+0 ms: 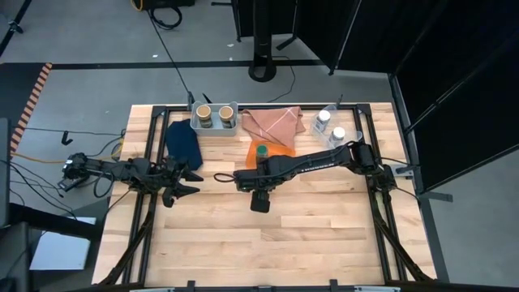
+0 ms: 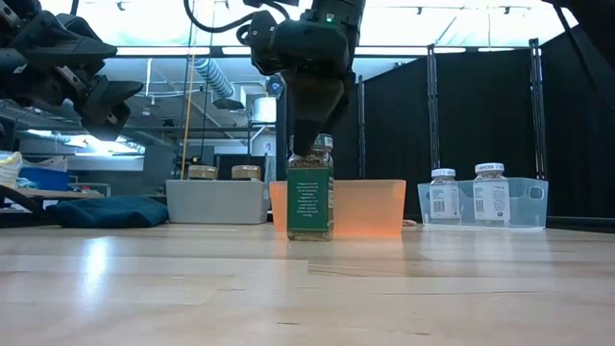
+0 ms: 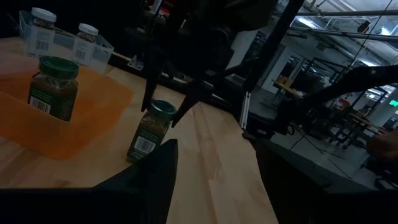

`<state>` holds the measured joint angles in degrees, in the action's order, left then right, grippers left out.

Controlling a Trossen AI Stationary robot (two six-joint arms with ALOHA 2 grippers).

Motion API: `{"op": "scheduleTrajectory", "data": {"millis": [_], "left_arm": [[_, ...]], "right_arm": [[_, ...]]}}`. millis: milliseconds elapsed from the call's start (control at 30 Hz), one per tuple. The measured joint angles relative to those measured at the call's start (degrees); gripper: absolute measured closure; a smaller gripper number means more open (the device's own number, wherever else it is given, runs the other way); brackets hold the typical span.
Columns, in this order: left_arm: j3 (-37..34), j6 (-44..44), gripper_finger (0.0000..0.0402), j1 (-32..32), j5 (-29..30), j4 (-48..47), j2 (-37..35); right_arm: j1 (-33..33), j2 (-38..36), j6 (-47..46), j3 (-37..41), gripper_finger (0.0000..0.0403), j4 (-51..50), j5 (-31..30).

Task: Sort spices by type
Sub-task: Put the green seasoning bottle into the orange bin

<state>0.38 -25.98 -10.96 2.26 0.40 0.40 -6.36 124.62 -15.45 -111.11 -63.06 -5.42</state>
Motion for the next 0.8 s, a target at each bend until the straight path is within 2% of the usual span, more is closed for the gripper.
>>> {"op": "scheduleTrajectory", "data": {"millis": [500, 800], "left_arm": [[0.0, 0.0, 0.0178, 0.0, 0.0, 0.0, 0.0], [0.0, 0.0, 0.0178, 0.0, 0.0, 0.0, 0.0]], "right_arm": [[-1.0, 0.0, 0.1, -0.3, 0.0194, -0.1, 1.2], [-1.2, 0.0, 2.2, -7.9, 0.0194, -1.8, 2.5]]}}
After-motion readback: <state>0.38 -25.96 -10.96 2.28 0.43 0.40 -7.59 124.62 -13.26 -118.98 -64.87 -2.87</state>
